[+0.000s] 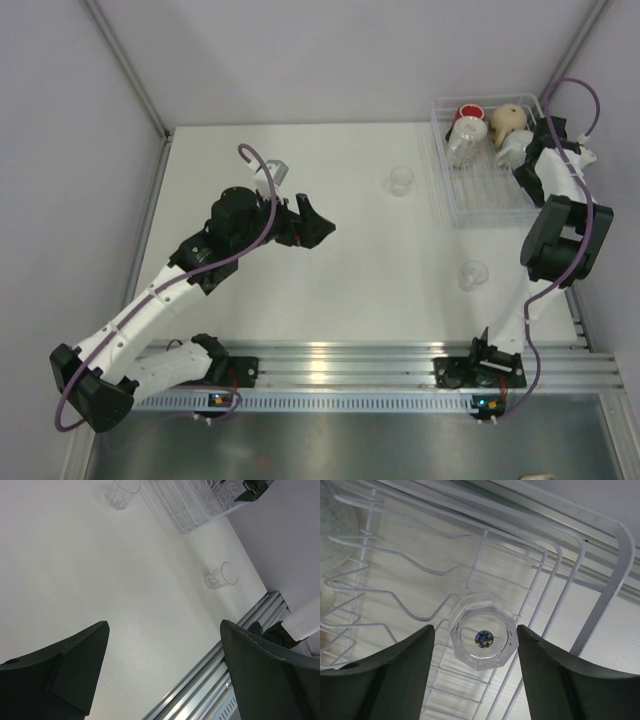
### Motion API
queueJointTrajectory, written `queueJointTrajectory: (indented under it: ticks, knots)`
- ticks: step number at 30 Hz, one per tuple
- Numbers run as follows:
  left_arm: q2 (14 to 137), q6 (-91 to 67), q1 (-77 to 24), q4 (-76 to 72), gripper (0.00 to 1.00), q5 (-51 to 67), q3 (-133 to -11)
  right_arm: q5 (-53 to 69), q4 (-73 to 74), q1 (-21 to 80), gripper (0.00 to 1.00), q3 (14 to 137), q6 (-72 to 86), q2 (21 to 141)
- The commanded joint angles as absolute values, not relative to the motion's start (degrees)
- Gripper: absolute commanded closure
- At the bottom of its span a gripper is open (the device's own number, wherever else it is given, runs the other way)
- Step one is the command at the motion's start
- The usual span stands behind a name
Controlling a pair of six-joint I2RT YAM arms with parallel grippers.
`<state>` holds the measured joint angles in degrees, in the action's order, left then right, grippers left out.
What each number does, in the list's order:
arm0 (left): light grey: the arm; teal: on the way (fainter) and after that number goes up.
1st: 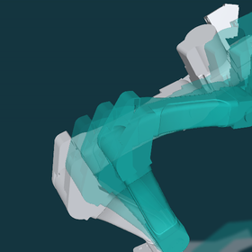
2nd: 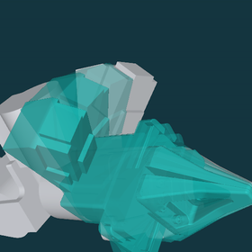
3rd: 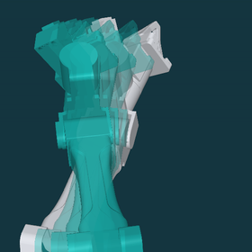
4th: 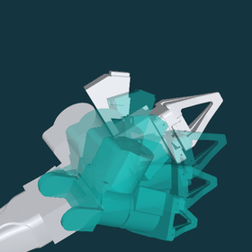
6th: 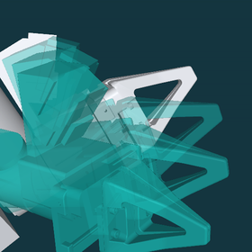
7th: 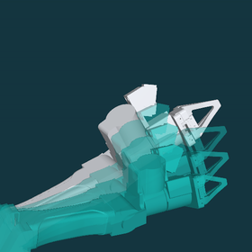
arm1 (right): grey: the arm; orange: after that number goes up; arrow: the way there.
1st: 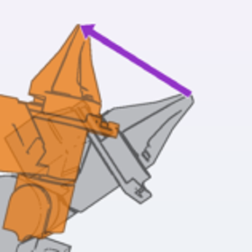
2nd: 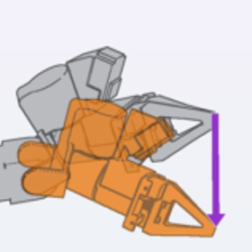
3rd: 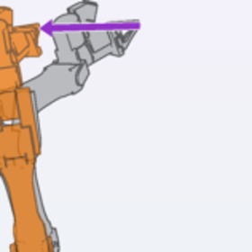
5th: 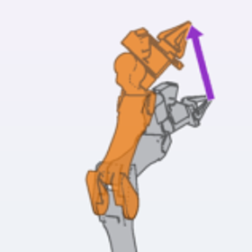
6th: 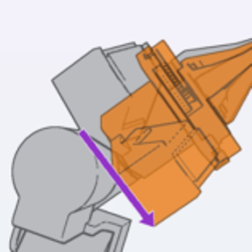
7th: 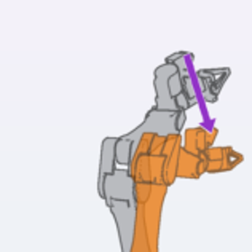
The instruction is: Load the cups into the dish rack
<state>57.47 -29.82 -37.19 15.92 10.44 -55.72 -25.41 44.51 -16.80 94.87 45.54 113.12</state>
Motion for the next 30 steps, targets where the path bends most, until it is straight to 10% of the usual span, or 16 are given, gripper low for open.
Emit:
queueJointTrajectory:
  ticks: [1, 16, 30]
  knots:
    - [56.16, -28.57, -37.35, 15.47, 0.02, 10.72, -56.60, -27.25, 47.64, -18.02, 0.31, 97.21, 44.30, 110.57]
    - [56.50, -25.31, -37.35, 13.54, 0.06, 15.64, -57.48, -24.97, 51.68, -16.88, 0.22, 97.39, 38.68, 99.33]
    - [81.46, -22.33, -54.92, 16.08, 0.11, 1.85, -73.73, 14.66, 34.29, -12.04, 0.20, 71.72, 26.00, 56.44]
